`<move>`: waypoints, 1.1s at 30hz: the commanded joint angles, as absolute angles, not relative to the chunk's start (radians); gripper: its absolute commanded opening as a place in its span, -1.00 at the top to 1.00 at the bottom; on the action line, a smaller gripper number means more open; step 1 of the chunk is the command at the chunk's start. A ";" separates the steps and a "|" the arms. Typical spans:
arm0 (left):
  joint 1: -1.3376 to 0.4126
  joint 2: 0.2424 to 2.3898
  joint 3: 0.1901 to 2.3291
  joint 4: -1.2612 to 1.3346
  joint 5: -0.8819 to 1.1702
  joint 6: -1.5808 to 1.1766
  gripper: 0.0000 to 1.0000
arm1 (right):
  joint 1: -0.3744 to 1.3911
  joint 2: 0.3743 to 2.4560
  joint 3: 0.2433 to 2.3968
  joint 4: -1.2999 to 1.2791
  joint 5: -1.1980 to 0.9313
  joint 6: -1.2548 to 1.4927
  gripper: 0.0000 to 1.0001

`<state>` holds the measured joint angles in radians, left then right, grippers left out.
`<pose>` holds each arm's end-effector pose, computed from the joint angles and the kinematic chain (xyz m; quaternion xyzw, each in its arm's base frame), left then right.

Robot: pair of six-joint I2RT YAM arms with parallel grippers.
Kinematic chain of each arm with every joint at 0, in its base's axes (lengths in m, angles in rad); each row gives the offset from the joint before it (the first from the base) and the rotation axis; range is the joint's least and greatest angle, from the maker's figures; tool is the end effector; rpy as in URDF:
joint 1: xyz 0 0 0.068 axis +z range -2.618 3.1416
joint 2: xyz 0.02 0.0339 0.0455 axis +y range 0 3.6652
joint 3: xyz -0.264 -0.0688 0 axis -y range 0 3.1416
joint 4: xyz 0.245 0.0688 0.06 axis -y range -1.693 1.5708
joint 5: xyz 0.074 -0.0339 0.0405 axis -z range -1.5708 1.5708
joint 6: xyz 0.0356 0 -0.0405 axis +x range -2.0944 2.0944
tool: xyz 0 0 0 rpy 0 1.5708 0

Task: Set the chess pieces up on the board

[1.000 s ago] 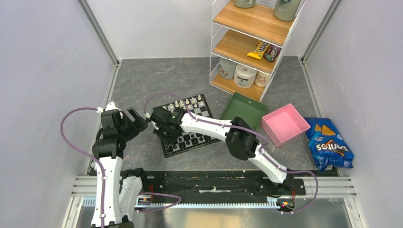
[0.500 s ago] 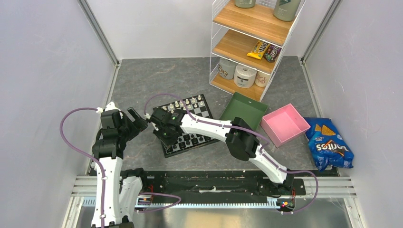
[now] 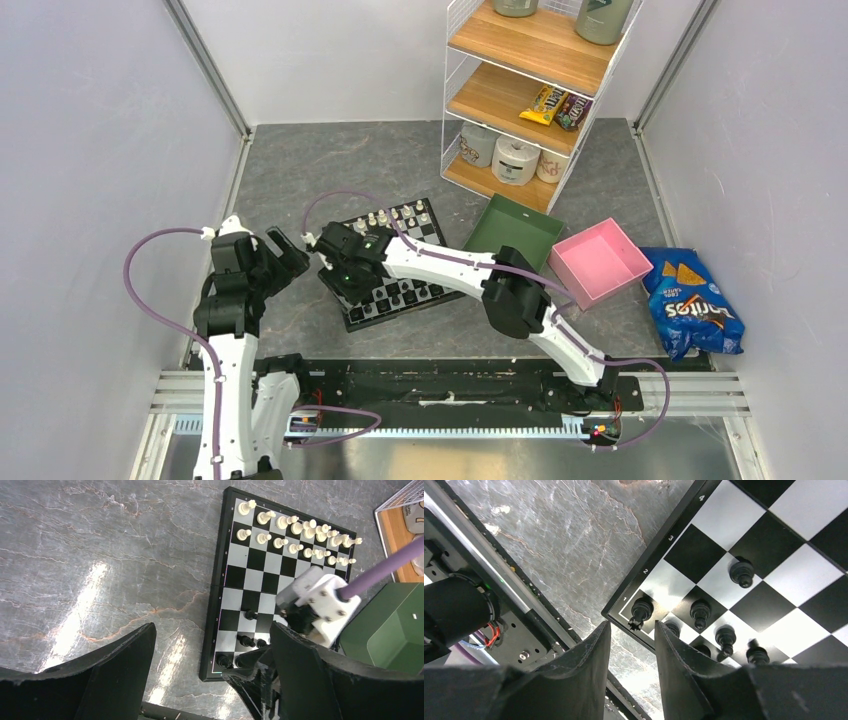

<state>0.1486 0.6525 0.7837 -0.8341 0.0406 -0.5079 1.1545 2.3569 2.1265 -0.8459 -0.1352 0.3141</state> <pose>0.1277 0.0177 0.2945 -0.2844 0.8614 -0.0932 0.4103 0.2022 0.4692 0.2063 -0.4097 0.8765 0.2122 0.1374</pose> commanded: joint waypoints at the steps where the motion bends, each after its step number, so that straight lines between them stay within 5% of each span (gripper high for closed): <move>1: 0.151 0.628 0.787 -0.808 0.006 -0.537 -0.82 | 1.144 2.262 2.155 -0.808 -0.082 0.306 0.10; 33: 0.153 0.599 0.784 -0.808 -0.019 -0.548 -0.82 | 1.045 2.446 2.323 -0.882 -0.043 0.338 0.13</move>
<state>0.1493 0.6014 0.7837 -0.8341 -0.0021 -0.5247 1.0470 2.4306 2.2745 -0.8711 -0.0467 0.3470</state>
